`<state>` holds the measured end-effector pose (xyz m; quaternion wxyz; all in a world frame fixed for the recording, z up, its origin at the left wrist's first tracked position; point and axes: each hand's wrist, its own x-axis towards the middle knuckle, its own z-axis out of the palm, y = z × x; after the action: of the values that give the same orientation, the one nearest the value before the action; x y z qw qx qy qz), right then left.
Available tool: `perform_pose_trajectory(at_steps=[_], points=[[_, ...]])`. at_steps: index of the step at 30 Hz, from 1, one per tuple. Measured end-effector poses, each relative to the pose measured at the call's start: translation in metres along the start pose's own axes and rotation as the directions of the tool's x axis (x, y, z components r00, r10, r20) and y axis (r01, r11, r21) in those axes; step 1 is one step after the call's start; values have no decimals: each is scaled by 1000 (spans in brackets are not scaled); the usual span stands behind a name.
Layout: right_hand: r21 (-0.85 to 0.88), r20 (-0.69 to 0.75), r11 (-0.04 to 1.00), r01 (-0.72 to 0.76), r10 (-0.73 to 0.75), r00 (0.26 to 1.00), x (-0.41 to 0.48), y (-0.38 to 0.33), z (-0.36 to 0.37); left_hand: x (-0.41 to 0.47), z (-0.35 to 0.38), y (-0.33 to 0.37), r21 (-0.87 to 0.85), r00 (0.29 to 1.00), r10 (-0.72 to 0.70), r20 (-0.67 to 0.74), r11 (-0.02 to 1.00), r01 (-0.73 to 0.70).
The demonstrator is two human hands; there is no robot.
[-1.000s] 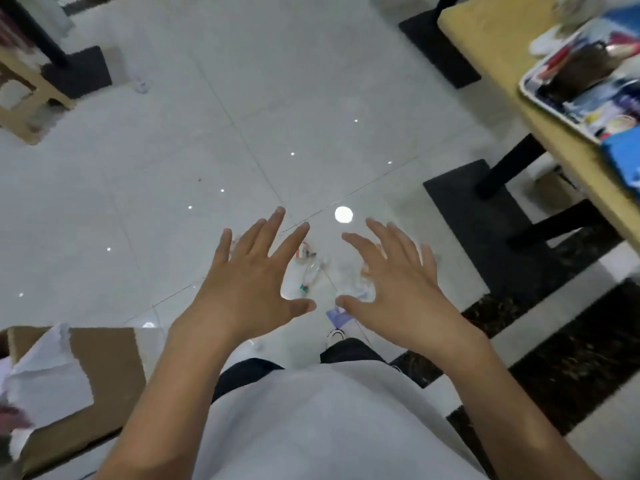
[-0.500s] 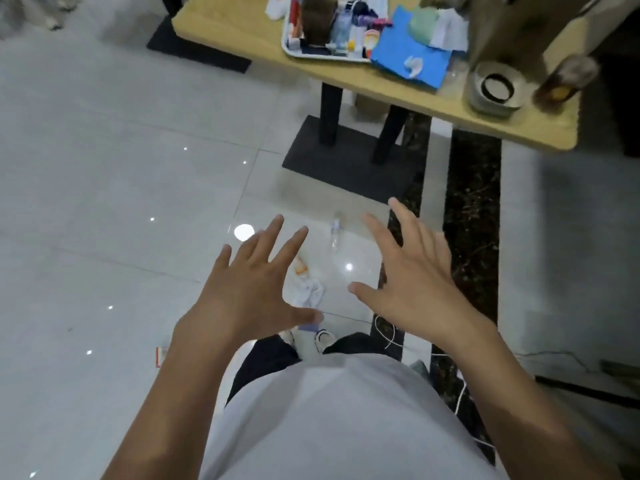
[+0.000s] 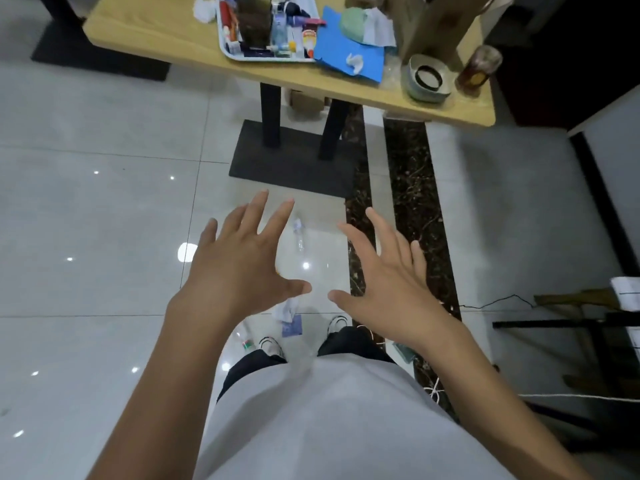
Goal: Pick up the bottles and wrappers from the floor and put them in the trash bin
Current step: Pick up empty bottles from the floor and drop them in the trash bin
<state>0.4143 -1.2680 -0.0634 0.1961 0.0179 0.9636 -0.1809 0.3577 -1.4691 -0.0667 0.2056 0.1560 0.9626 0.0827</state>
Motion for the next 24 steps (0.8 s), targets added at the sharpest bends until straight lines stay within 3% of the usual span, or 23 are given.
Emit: perform_pose_trajectory(at_steps=[7, 17, 24], points=[[-26, -61, 999, -26, 24, 998, 1, 9, -20, 11, -32, 0, -97, 988, 17, -154, 995, -32], [17, -59, 1000, 19, -18, 998, 34, 56, -50, 48, -26, 48, -62, 996, 9, -89, 998, -15], [61, 3, 997, 49, -49, 999, 63, 110, -86, 83, -33, 86, -15, 992, -77, -96, 997, 76]])
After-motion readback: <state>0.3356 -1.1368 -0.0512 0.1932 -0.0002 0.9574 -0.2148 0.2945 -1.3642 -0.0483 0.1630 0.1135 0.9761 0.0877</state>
